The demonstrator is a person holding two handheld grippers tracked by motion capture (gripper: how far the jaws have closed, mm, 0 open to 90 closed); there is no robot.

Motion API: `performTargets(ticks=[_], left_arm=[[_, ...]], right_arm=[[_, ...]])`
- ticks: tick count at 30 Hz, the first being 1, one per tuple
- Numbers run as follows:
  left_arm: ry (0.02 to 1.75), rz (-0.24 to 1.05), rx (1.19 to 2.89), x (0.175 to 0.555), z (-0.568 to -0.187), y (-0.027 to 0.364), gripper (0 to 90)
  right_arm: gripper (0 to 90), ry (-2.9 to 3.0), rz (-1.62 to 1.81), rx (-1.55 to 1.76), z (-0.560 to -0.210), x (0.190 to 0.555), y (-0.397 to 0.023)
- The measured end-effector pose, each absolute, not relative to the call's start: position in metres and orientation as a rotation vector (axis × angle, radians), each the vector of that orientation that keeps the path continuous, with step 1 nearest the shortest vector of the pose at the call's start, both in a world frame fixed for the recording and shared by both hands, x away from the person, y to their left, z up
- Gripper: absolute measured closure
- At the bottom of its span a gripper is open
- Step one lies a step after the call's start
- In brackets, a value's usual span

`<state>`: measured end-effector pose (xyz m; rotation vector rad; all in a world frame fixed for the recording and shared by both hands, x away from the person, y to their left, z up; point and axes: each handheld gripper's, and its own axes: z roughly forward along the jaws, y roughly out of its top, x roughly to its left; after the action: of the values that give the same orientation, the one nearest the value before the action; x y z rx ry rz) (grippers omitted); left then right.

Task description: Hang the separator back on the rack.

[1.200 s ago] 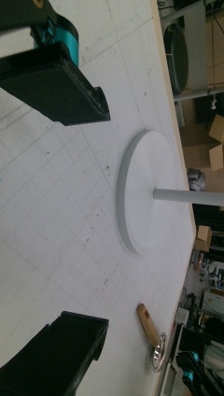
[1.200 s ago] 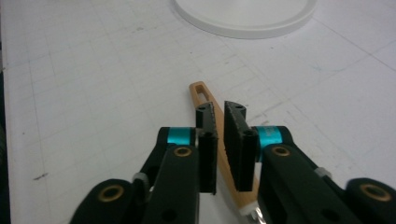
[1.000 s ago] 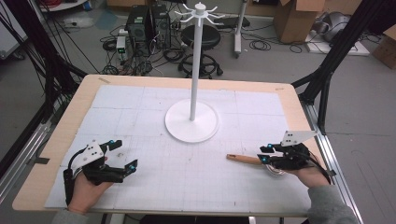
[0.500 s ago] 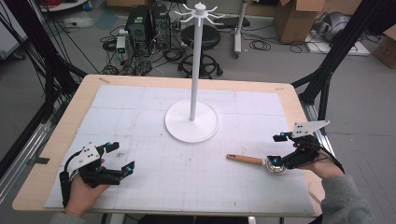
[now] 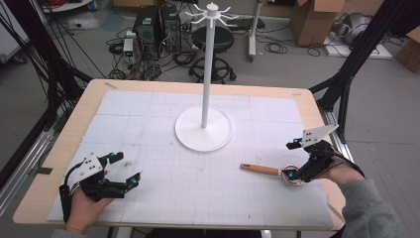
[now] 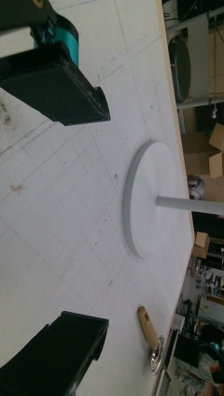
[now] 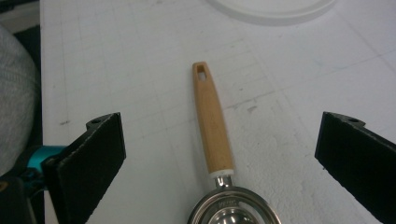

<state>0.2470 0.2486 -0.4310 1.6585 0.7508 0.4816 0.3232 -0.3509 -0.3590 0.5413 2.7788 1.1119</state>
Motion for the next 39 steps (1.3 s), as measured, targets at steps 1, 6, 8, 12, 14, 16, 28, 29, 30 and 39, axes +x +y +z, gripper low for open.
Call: performTargets(ticks=[1,6,8,12,14,16,28,29,30,39], left_arm=[[0.754,0.481,1.658,0.247,-0.431,0.249,3.4],[0.761,0.481,1.656,0.247,-0.432,0.251,3.4],[0.764,0.481,1.656,0.247,-0.432,0.252,3.4],[0.761,0.482,1.659,0.246,-0.432,0.252,3.4],[0.756,0.480,1.661,0.246,-0.432,0.252,3.4],[0.758,0.478,1.660,0.246,-0.432,0.252,3.5],[0.755,0.465,1.661,0.246,-0.432,0.251,3.4],[0.756,0.464,1.662,0.246,-0.433,0.251,3.4],[0.761,0.464,1.660,0.246,-0.433,0.251,3.5],[0.764,0.464,1.657,0.245,-0.433,0.254,3.4]], right_arm=[[1.1,2.797,1.090,0.526,-0.361,0.325,-0.350],[1.1,2.836,1.019,0.511,-0.365,0.332,-0.346],[1.1,2.848,0.998,0.497,-0.366,0.334,-0.344],[1.1,2.893,0.915,0.475,-0.369,0.336,-0.340],[1.1,2.916,0.894,0.476,-0.372,0.337,-0.338],[1.5,2.935,0.875,0.457,-0.374,0.338,-0.336],[15.8,3.022,0.723,0.402,-0.390,0.343,-0.328],[15.9,3.035,0.718,0.381,-0.391,0.343,-0.327],[16.0,3.040,0.714,0.369,-0.392,0.343,-0.326],[22.9,3.075,0.648,0.360,-0.401,0.350,-0.321]])
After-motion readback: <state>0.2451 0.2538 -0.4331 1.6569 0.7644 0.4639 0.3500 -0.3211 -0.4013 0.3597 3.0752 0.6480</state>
